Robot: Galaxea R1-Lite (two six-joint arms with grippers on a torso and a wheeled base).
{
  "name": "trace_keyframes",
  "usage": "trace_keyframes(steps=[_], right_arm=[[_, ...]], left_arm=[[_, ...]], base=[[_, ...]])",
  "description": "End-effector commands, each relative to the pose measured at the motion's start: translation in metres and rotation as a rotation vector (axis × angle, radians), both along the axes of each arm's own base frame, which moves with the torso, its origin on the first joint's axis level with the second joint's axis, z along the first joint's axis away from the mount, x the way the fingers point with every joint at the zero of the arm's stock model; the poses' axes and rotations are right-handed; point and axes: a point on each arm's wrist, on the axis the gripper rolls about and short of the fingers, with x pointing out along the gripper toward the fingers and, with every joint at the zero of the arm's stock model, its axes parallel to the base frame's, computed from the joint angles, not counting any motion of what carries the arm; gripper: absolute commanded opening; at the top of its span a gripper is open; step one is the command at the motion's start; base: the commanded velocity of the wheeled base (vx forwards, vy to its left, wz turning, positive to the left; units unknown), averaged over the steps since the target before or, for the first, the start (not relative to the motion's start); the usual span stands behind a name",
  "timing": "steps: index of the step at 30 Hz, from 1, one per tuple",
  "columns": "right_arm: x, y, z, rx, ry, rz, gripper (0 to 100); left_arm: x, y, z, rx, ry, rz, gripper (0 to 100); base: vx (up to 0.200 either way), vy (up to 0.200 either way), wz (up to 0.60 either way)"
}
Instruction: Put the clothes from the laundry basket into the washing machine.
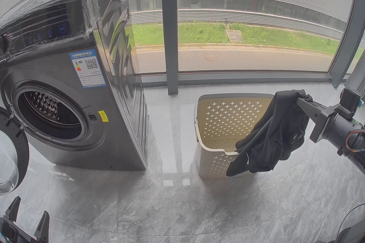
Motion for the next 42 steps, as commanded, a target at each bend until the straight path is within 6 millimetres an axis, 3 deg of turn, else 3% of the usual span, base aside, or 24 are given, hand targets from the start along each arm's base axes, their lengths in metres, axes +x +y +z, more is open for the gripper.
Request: trace_keyframes(steps=[1, 24, 30, 42], right_arm=[[0.000, 0.000, -0.001, -0.001, 0.002, 0.003, 0], [-0.008, 0.011, 0.001, 0.009, -0.011, 0.135, 0], [-0.009, 0.013, 0.002, 0.020, -0.029, 0.152, 0], [-0.017, 0.015, 0.007, 0.034, -0.049, 0.215, 0]], left_arm=[[0.000, 0.000, -0.005, 0.000, 0.001, 0.001, 100], [0.000, 0.000, -0.005, -0.002, 0.003, 0.001, 100], [0.000, 0.000, -0.005, -0.002, 0.003, 0.001, 100], [0.000, 0.000, -0.005, 0.003, 0.003, -0.003, 100]], base=[[0.000, 0.200, 0.00], [0.000, 0.200, 0.00], [0.000, 0.000, 0.00], [-0.200, 0.000, 0.00]])
